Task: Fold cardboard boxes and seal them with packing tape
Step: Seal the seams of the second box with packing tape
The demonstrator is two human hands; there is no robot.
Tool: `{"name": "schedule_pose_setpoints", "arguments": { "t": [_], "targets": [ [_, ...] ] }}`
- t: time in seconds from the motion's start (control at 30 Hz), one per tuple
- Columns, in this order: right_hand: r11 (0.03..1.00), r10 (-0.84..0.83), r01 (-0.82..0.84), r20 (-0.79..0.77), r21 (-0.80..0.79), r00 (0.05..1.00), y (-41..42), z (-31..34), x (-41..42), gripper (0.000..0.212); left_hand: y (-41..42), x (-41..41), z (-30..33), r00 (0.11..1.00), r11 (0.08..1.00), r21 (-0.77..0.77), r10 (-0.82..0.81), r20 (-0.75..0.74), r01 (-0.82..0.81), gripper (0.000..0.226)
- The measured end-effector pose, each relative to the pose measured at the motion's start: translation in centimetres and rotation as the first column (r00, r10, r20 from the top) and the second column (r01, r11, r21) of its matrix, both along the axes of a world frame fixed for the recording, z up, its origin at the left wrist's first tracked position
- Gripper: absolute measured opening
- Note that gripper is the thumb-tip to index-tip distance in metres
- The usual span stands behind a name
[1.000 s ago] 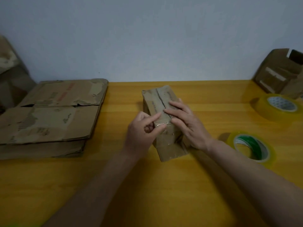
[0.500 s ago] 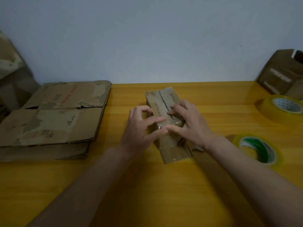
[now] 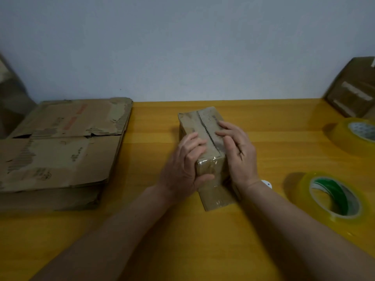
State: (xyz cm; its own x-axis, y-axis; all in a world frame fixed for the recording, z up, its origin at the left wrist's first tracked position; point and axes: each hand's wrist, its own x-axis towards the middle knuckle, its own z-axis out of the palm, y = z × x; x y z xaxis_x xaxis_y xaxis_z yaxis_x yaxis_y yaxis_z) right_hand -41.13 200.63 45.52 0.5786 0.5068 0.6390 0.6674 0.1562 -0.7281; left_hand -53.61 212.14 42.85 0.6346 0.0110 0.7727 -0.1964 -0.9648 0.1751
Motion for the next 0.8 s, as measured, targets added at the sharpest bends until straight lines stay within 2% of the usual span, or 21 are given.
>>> {"name": "schedule_pose_setpoints", "arguments": {
  "t": [0.03, 0.1, 0.17, 0.2, 0.27, 0.33, 0.43, 0.53, 0.63, 0.7, 0.8],
  "targets": [
    [0.999, 0.030, -0.027, 0.077, -0.039, 0.997, -0.3, 0.0, 0.4, 0.050, 0.0, -0.3, 0.4, 1.000, 0.999, -0.037, -0.015, -0.005, 0.015, 0.063],
    [0.984, 0.112, -0.074, 0.247, -0.161, 0.962, -0.9, 0.1, 1.2, 0.062, -0.8, -0.7, 1.4, 1.000, 0.970, -0.243, 0.006, 0.011, -0.003, 0.060],
    [0.966, 0.174, -0.086, 0.363, -0.246, 0.916, -1.0, 0.2, 1.3, 0.067, -2.6, 0.1, 2.7, 0.982, 0.863, -0.489, 0.181, 0.059, -0.129, 0.043],
    [0.964, 0.186, -0.091, 0.388, -0.250, 0.903, -0.8, 0.1, 1.2, 0.068, -3.5, 0.9, 3.2, 0.953, 0.797, -0.568, 0.295, 0.072, -0.204, 0.042],
    [0.969, 0.187, -0.098, 0.415, -0.225, 0.891, -0.5, 0.0, 0.9, 0.068, -4.2, 2.0, 3.7, 0.905, 0.732, -0.636, 0.408, 0.124, -0.243, 0.047],
    [0.969, 0.191, -0.086, 0.481, -0.232, 0.856, -0.4, 0.0, 1.3, 0.069, -3.7, 2.3, 3.0, 0.888, 0.798, -0.559, 0.404, 0.218, -0.226, 0.045],
    [0.948, 0.255, -0.087, 0.571, -0.305, 0.781, -0.8, 0.5, 2.5, 0.069, -2.8, 2.1, 2.0, 0.902, 0.894, -0.416, 0.307, 0.304, -0.164, 0.038],
    [0.918, 0.321, -0.084, 0.604, -0.387, 0.730, -1.1, 1.2, 3.1, 0.066, -2.4, 1.9, 1.2, 0.924, 0.919, -0.383, 0.222, 0.312, -0.091, 0.023],
    [0.876, 0.392, -0.099, 0.578, -0.472, 0.715, -2.2, 1.4, 3.5, 0.059, -1.3, 0.9, -0.2, 0.956, 0.969, -0.233, 0.140, 0.257, -0.079, 0.032],
    [0.851, 0.422, -0.106, 0.549, -0.514, 0.722, -3.0, 1.3, 3.6, 0.053, -0.6, 0.0, -0.5, 0.980, 0.989, -0.106, 0.117, 0.161, -0.101, 0.037],
    [0.833, 0.405, -0.057, 0.536, -0.551, 0.741, -4.0, 1.5, 2.7, 0.052, -0.6, -1.4, 0.6, 0.987, 0.984, -0.074, 0.163, -0.015, -0.164, 0.039]
  ]
}}
